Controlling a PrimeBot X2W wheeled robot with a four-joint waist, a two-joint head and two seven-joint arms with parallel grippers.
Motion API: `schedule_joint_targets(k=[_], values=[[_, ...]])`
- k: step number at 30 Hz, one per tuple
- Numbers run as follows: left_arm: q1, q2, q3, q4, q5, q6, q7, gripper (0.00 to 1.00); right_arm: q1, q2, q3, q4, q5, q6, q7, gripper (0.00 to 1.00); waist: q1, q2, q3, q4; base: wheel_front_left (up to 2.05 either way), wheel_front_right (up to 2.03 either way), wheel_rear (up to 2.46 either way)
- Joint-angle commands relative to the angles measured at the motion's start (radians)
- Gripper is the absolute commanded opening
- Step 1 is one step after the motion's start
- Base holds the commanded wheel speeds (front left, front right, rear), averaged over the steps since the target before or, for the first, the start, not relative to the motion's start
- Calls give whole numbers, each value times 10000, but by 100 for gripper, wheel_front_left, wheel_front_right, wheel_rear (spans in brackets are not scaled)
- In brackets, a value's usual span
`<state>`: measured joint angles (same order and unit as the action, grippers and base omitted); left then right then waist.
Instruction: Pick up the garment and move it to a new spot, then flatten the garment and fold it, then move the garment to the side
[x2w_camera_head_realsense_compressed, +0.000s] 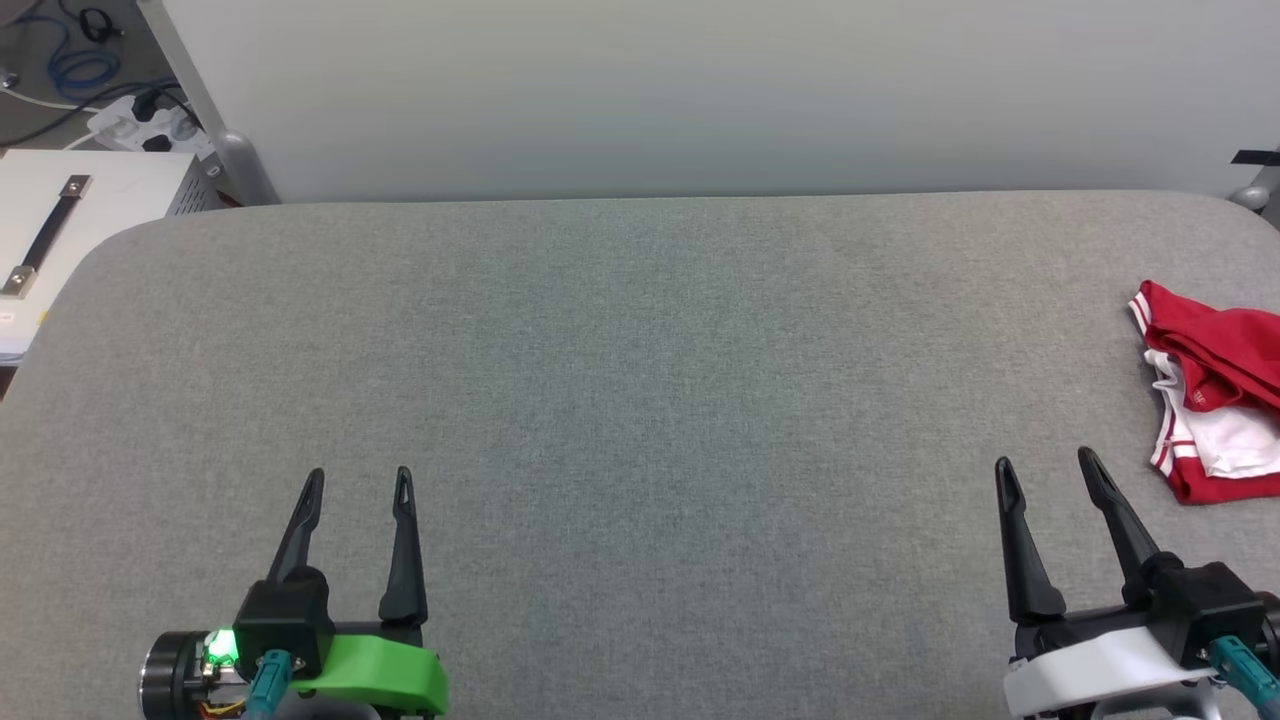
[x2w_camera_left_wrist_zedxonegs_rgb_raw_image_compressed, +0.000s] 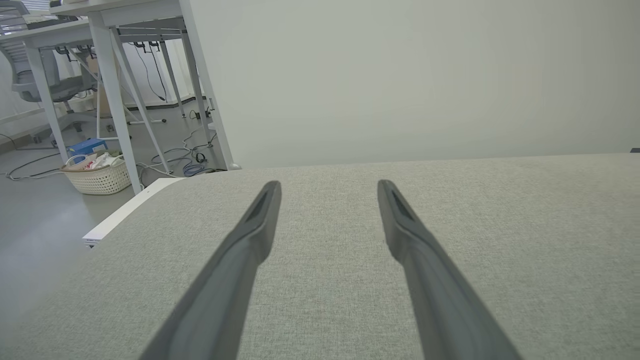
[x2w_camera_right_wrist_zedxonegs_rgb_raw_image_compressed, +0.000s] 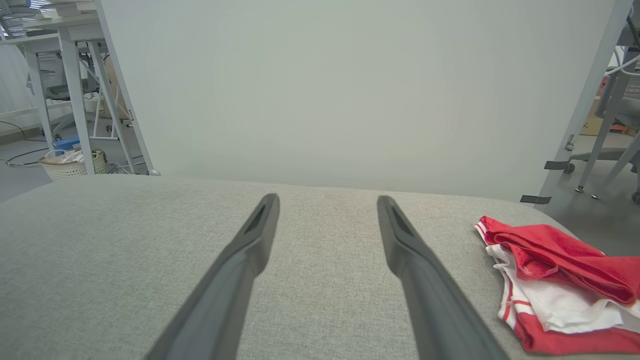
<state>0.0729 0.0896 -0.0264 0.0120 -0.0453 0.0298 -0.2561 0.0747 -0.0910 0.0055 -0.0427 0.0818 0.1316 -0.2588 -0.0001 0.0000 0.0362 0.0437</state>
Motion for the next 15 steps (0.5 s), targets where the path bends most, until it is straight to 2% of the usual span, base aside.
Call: schedule_joint_targets(k=[1,15], values=[[152,-69,8,-41,-36,-67,-57,100,209,88,-17,-140,-37,-9,-29,100,1,0,-16,19,0,0,0],[316,-196,23,-17,-47,-301,-57,100,810,287,63,-592,259,-9,-30,100,1,0,-118,19,0,0,0]])
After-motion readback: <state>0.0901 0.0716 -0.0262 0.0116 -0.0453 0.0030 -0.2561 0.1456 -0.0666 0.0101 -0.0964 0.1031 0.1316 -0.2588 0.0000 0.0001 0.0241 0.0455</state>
